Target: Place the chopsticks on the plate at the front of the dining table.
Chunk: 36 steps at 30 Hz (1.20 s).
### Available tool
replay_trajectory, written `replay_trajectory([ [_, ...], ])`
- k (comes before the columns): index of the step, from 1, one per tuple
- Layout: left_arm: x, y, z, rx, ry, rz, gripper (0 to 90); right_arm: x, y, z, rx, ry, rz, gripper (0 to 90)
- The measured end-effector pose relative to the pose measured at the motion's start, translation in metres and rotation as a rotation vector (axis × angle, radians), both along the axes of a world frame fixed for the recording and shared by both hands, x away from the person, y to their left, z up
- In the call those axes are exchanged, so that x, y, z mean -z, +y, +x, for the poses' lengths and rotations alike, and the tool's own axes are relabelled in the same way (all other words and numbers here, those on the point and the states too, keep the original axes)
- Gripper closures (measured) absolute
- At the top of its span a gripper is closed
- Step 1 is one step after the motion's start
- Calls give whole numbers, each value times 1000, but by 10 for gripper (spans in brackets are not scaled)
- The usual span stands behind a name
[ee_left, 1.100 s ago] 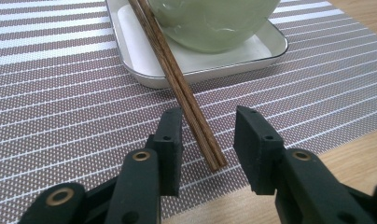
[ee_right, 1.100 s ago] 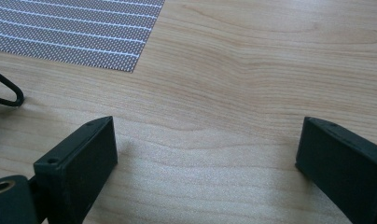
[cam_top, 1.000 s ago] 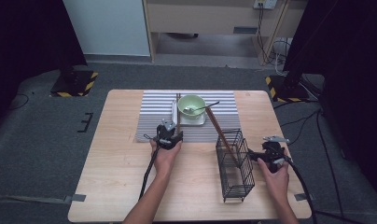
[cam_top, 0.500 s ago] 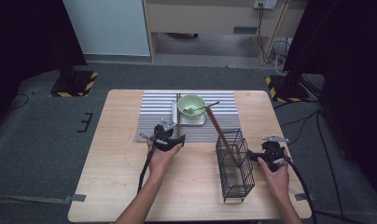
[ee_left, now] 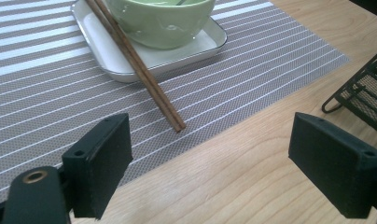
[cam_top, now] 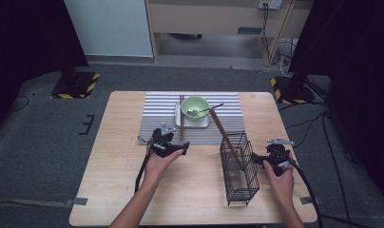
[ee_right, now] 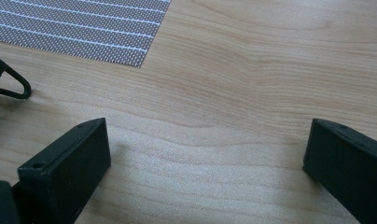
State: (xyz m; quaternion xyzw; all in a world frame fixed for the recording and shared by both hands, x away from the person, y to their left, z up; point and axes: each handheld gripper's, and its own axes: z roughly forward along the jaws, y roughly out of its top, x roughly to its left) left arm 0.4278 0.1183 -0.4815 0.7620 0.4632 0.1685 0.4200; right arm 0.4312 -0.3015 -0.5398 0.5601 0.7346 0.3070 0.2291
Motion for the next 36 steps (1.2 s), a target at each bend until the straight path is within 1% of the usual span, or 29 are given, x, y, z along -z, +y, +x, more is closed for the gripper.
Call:
replay_trajectory([
  [2, -1, 6, -2, 4, -4, -2, 117, 0, 0, 0, 1, 0, 0, 6],
  [7, 0, 20, -10, 1, 1, 9, 111, 0, 0, 0, 2, 1, 0, 6],
  [9, 0, 25, -13, 5, 4, 19, 110, 0, 0, 0, 1, 0, -1, 6],
  [11, 0, 29, -17, 4, -3, 27, 110, 0, 0, 0, 2, 0, -1, 6],
  [17, -4, 43, -27, 5, -5, 25, 105, 0, 0, 0, 3, 0, -1, 6],
  [23, -3, 55, -39, 9, -5, 34, 103, 0, 0, 0, 4, 0, 0, 6],
  [25, -3, 58, -42, 8, -5, 33, 103, 0, 0, 0, 4, 1, 0, 6],
  [27, -2, 62, -46, -3, -14, 46, 105, 0, 0, 0, 4, 0, 0, 6],
  [29, 1, 67, -50, -3, -9, 38, 106, 0, 0, 0, 5, 0, 0, 6],
  [30, 1, 68, -51, -5, -8, 44, 106, 0, 1, 0, 5, 0, 0, 6],
  [32, 3, 72, -54, -6, -5, 36, 106, 0, 1, 0, 5, 0, 0, 6],
  [36, 6, 78, -60, -7, 2, 38, 105, 0, 1, 0, 5, 0, -1, 6],
])
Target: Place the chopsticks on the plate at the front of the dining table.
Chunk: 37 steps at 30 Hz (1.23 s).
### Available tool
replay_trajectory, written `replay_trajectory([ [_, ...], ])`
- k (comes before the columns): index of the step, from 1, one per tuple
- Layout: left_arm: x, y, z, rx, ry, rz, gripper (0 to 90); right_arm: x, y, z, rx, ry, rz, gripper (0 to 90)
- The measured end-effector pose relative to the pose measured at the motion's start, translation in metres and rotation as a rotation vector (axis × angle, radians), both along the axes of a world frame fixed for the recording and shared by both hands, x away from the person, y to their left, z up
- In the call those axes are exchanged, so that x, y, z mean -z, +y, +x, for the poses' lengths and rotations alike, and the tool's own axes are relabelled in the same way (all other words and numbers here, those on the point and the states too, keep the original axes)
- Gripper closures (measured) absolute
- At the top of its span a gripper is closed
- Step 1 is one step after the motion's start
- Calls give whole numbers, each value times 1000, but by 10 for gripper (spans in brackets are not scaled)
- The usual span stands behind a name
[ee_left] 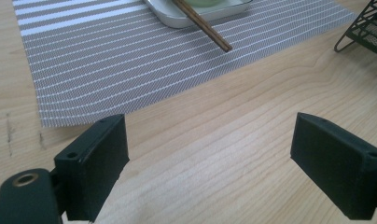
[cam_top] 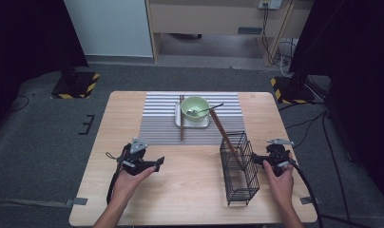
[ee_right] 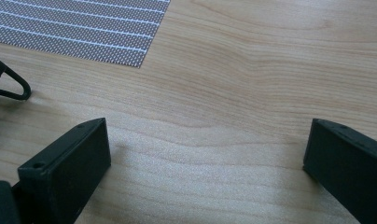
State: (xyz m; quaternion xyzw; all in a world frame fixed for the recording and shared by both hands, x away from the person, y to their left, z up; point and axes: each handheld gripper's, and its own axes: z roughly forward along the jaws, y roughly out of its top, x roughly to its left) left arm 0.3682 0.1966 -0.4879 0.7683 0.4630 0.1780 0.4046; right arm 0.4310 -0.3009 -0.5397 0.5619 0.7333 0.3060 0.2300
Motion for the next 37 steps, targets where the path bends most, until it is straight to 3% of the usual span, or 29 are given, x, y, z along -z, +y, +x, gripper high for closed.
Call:
replay_trajectory([
  [16, 17, 31, -14, -25, 25, 50, 94, 0, 0, 0, 0, 0, 0, 6],
  [24, 39, 54, -8, -97, 67, 62, 78, 0, 0, 0, 2, 0, 1, 6],
  [27, 47, 59, -5, -118, 68, 84, 66, 0, 0, 0, 1, 0, 0, 6],
  [30, 47, 61, -3, -133, 69, 83, 67, 0, 0, 0, 1, 0, -1, 6],
  [33, 48, 61, -1, -128, 63, 137, 66, 0, 0, 0, 3, 1, -1, 6],
  [37, 48, 60, 0, -151, 69, 145, 45, 0, 1, -1, -4, -2, -2, 7],
])
